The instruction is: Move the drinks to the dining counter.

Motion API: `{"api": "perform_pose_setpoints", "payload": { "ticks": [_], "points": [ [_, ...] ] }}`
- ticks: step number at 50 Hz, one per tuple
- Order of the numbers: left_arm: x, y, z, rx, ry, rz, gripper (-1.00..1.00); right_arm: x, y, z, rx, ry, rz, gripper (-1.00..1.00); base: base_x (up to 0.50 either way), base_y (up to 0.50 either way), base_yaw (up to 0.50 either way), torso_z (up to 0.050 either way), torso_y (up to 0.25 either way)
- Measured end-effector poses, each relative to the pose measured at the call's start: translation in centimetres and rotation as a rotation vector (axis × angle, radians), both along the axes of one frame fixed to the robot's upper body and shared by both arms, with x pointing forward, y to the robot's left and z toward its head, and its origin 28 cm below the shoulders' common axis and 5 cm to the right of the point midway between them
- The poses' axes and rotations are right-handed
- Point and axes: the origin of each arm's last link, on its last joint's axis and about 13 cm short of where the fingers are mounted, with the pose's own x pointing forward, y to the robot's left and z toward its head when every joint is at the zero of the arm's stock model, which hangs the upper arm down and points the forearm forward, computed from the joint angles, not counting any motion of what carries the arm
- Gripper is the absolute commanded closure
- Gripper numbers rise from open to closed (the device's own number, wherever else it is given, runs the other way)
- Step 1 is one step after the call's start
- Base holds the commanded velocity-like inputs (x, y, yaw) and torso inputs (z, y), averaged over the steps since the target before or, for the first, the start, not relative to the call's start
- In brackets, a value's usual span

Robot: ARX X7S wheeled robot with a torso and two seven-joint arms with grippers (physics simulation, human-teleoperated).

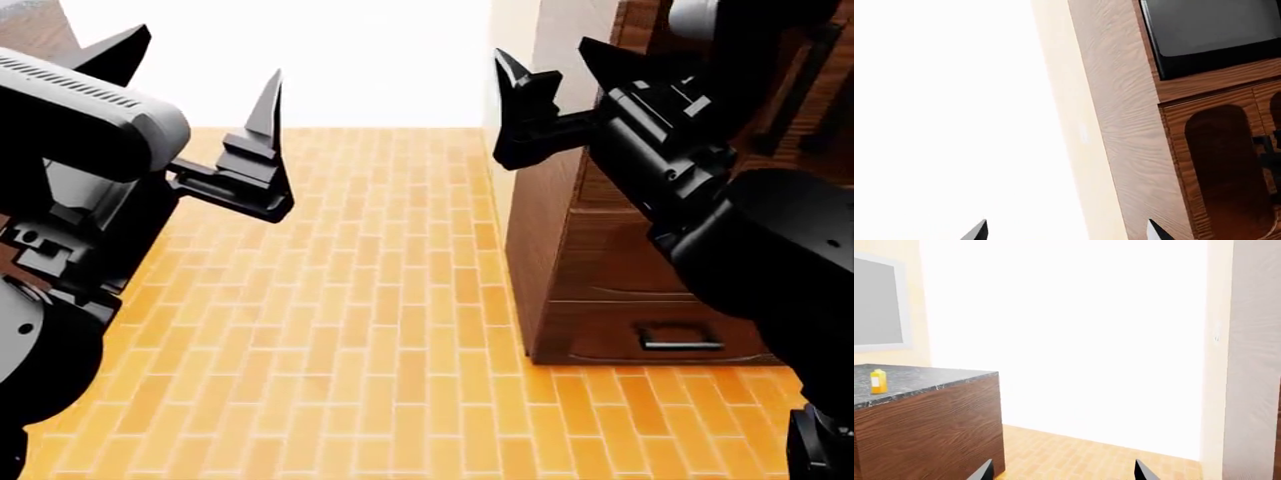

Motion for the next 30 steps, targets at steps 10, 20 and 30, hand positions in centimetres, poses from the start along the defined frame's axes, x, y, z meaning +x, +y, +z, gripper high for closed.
{"api": "perform_pose_setpoints", "payload": {
  "ticks": [10,20,30],
  "points": [
    [-0.08,0.1,0.01,-0.002,-0.002,0.002,-1.0,0.04,0.07,0.01,-0.003,0.001,-0.001,-1.0,-0.04,-0.5,0.0,0.0,0.0],
    [-0.1,0.11,-0.06,-0.004,-0.001,0.0,-1.0,-0.02,0.06,-0.05,-0.005,0.002,-0.004,-1.0,-0.05,-0.5,0.0,0.0,0.0],
    [-0.11,0.11,-0.1,-0.005,0.001,0.0,-1.0,-0.03,0.02,-0.16,-0.006,0.004,-0.008,-1.0,-0.06,-0.5,0.0,0.0,0.0]
  ]
}}
